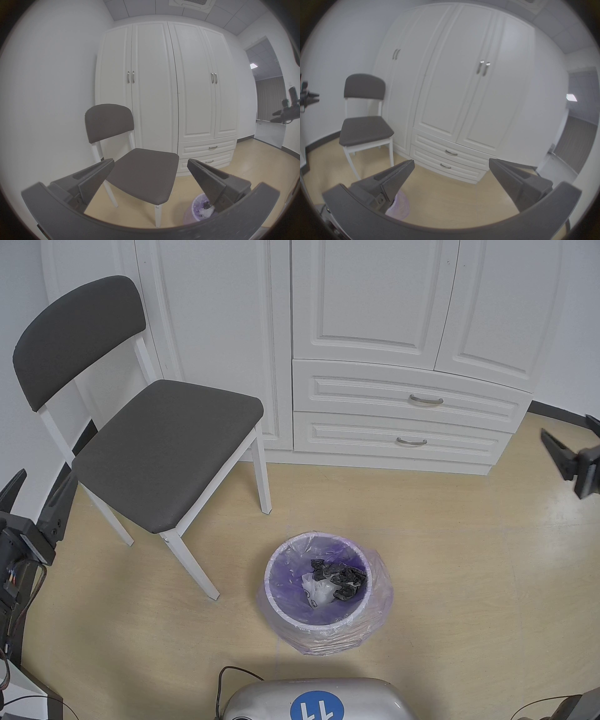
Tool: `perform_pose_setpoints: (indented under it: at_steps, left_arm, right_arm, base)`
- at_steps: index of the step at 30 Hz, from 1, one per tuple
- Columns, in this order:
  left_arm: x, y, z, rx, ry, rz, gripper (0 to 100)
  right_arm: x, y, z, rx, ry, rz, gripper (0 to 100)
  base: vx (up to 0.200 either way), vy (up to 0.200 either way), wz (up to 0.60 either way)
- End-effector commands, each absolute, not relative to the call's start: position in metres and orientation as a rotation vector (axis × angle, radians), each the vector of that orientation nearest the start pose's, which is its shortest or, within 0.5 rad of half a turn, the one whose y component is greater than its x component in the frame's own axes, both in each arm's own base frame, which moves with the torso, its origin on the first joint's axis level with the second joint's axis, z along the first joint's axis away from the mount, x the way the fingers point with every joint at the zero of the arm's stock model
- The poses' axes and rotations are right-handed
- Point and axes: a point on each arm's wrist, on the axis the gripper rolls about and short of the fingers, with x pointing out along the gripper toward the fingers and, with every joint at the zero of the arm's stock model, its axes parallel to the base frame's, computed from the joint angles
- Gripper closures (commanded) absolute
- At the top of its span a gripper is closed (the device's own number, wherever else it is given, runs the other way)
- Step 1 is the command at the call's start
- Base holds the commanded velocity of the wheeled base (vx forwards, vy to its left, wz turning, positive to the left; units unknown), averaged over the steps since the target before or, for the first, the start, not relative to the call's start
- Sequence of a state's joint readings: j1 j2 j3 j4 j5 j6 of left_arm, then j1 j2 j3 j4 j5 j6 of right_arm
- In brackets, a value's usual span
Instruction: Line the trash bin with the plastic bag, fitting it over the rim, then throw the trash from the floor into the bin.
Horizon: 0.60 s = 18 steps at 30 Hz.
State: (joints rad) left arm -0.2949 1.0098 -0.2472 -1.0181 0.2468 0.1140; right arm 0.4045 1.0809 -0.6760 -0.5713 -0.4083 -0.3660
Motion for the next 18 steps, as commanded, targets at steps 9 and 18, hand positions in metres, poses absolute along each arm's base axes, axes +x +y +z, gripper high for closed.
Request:
perform_pose_setpoints:
  at_steps: [9,18]
  left_arm:
    - [-0.010,0.007,0.186,0.048,-0.354,0.189,0]
    - [-0.021,0.006,0.124,0.043,-0.282,0.257,0]
  right_arm:
    - [-0.056,-0.009,0.176,0.102,-0.487,-0.350,0]
    - [-0.041,-0.006,0.132,0.071,-0.367,-0.280,0]
  base:
    - [0.000,0.000,0.00]
    - [0.000,0.000,0.00]
